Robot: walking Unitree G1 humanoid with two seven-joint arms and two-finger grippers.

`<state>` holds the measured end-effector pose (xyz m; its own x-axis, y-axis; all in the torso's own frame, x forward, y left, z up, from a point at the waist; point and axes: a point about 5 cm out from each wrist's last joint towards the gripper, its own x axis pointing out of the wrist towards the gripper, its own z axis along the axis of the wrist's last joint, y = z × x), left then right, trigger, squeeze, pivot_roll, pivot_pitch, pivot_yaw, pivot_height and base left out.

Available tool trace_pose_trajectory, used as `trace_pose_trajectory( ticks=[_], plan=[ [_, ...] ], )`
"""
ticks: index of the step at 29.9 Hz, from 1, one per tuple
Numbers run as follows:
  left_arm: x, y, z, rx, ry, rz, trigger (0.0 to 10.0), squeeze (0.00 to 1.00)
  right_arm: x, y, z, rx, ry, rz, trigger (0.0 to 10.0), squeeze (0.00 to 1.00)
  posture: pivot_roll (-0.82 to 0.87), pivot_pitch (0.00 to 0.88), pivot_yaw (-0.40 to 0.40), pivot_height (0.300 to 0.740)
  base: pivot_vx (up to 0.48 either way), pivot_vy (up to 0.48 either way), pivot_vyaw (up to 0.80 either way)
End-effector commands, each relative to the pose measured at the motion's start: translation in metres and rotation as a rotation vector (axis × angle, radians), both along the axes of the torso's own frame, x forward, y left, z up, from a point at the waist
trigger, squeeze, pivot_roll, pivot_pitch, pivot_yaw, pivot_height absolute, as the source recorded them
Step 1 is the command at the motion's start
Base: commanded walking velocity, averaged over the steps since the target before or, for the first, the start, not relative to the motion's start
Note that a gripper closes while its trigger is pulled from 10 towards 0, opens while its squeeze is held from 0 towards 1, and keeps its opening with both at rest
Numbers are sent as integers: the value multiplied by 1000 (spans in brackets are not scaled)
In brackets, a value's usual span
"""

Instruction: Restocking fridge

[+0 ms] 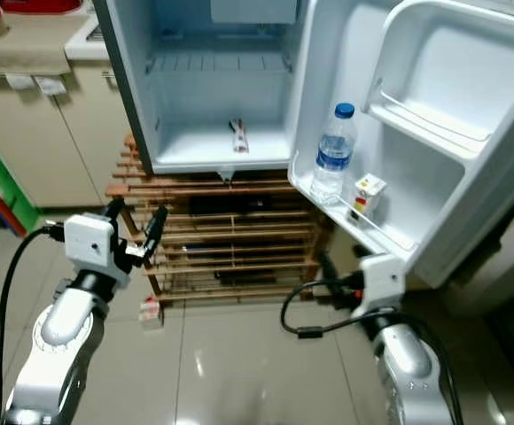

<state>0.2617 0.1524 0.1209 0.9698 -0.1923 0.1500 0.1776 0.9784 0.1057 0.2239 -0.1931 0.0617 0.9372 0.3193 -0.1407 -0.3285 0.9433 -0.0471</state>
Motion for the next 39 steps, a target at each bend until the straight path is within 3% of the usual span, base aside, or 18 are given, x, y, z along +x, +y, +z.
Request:
trace_pose_trajectory(
  ticks=[1, 4, 5, 6, 10, 13, 14, 16, 17, 18, 23, 26, 27, 28, 31, 37, 39],
  plan=[
    [4, 1, -1, -12, 14, 9, 10000, 0, -7, -8, -15, -29, 81, 29, 10000, 0, -123, 0, 9, 740, 0, 0, 0],
    [23, 0, -15, -26, 120, 21, 10000, 0, -21, -28, -44, -48, 275, 14, 10000, 0, -125, 0, 9, 740, 0, 0, 0],
    [31, -1, -27, 4, 196, 27, 10000, 0, -26, -40, -56, -63, 358, -35, 10000, 0, -131, 0, 10, 740, 0, 0, 0],
    [31, -1, -27, 4, 196, 27, 10000, 0, -26, -40, -56, -63, 358, -35, 10000, 0, -131, 0, 10, 740, 0, 0, 0],
    [40, 2, -75, 148, 481, 5, 10000, 0, -33, -87, -84, -257, 584, -305, 10000, 0, -142, 0, 12, 740, 0, 0, 0],
    [39, 9, -94, 180, 594, 19, 10000, 0, -35, -123, -84, -335, 655, -568, 10000, 0, -148, 0, 15, 740, 0, 0, 0],
    [39, 9, -94, 180, 594, 19, 10000, 0, -35, -123, -84, -335, 655, -568, 10000, 0, -148, 0, 15, 740, 0, 0, 0],
    [37, 14, -104, 209, 657, 41, 10000, 0, -31, -143, -72, -391, 594, -721, 10000, 0, -148, 0, 15, 740, 0, 0, 0],
    [33, 15, -113, 236, 702, 22, 10000, 0, -24, -156, -58, -464, 503, -821, 10000, 0, -150, 0, 19, 740, 0, 0, 0],
    [33, 15, -113, 236, 702, 22, 10000, 0, -24, -156, -58, -464, 503, -821, 10000, 0, -150, 0, 19, 740, 0, 0, 0],
    [19, 12, -132, 280, 777, -27, 10000, 0, -6, -171, -16, -583, 230, -1000, 10000, 0, -148, 0, 13, 740, 0, 0, 0],
    [14, 12, -137, 282, 792, -27, 10000, 0, -1, -171, -1, -595, 118, -1043, 10000, 0, -146, 0, 11, 740, 0, 0, 0],
    [13, 13, -139, 282, 796, -27, 10000, 0, 7, -168, 12, -601, 23, -1055, 10000, 0, -146, 0, 11, 740, 0, 0, 0],
    [13, 13, -139, 282, 796, -27, 10000, 0, 7, -168, 12, -601, 23, -1055, 10000, 0, -146, 0, 11, 740, 0, 0, 0],
    [12, 13, -140, 288, 794, -24, 10000, 0, 23, -162, 38, -604, -121, -1041, 10000, 0, -146, 0, 11, 740, 0, 0, 0],
    [11, 15, -142, 290, 800, -24, 10000, 0, 43, -144, 54, -472, -186, -951, 10000, 0, -144, 0, 10, 740, 0, 0, 0],
    [4, 20, -150, 348, 866, -14, 10000, 0, 46, -134, 52, -406, -175, -906, 10000, 0, -144, 0, 5, 740, 0, 0, 0]
  ],
)
